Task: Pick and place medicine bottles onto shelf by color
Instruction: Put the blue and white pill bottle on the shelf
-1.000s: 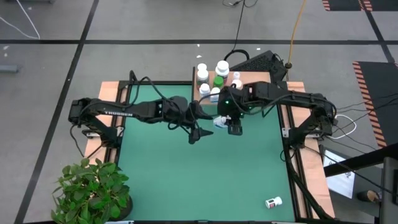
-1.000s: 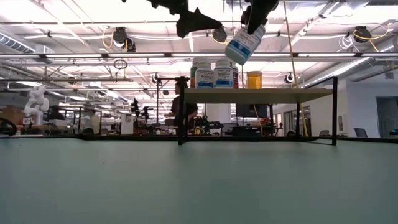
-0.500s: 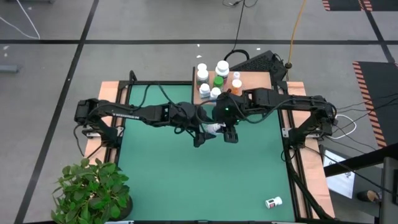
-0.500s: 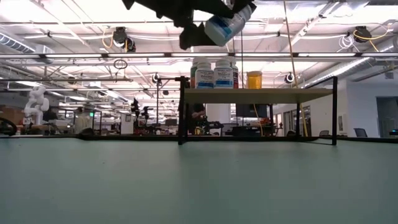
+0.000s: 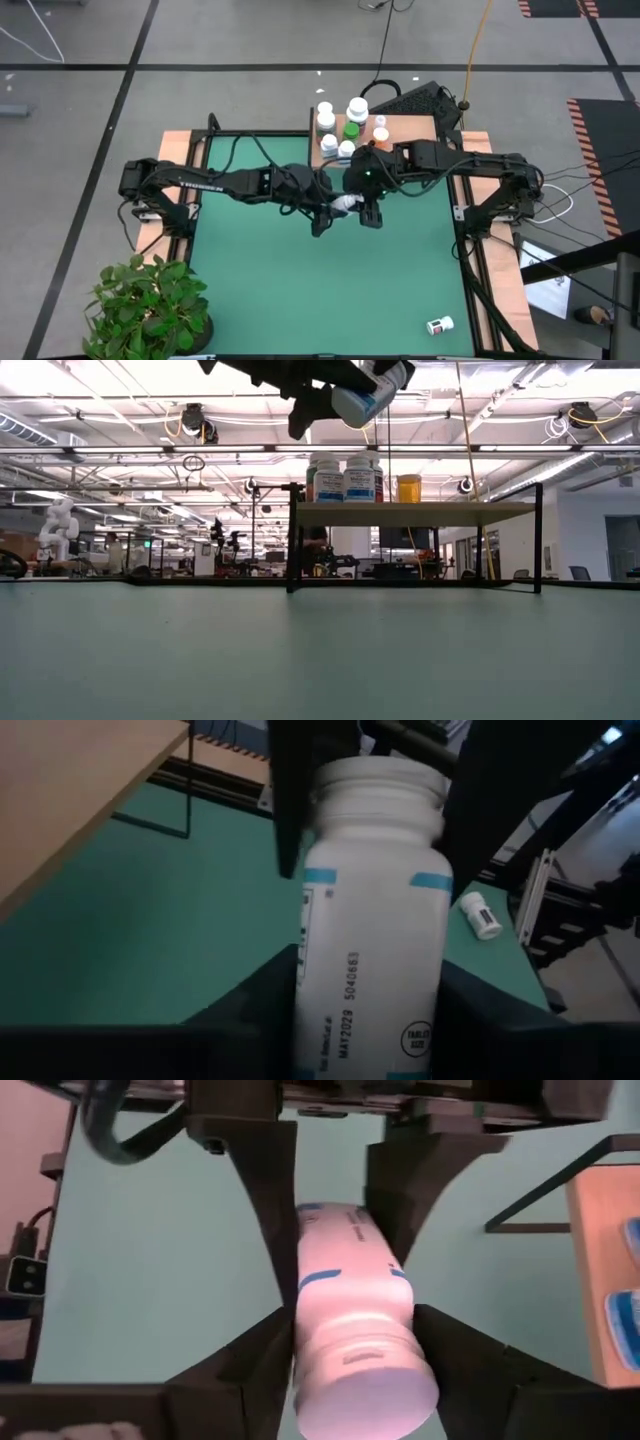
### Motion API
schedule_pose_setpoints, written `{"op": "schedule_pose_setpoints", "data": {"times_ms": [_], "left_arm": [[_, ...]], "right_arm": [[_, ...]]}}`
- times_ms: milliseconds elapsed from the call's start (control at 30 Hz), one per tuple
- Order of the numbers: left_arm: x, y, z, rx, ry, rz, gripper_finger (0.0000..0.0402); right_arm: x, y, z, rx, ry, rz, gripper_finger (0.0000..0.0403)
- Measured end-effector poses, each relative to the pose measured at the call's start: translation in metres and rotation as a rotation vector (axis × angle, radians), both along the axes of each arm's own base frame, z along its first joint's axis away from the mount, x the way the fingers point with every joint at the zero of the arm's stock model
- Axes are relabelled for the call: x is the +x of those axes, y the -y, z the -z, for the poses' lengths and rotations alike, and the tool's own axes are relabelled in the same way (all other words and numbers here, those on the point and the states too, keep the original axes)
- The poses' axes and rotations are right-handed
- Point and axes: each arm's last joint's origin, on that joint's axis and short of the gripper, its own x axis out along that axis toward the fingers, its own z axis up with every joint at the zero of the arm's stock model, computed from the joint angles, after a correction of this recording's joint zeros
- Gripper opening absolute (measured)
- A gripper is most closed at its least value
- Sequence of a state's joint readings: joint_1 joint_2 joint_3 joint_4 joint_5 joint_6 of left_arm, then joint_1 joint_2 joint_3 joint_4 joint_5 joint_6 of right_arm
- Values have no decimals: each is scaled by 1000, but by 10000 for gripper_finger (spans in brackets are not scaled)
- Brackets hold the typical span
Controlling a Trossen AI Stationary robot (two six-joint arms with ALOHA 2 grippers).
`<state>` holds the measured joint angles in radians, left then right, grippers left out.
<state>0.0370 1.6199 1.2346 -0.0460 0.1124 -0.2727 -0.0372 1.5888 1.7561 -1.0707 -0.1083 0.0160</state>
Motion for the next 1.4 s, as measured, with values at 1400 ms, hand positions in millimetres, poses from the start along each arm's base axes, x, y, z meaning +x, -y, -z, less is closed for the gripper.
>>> {"op": "schedule_pose_setpoints", "data": {"times_ms": [1400], "left_arm": [[8,-8,-42,59,443,-26,161]], "right_arm": [[-82,8,12,278,899,187,156]]}}
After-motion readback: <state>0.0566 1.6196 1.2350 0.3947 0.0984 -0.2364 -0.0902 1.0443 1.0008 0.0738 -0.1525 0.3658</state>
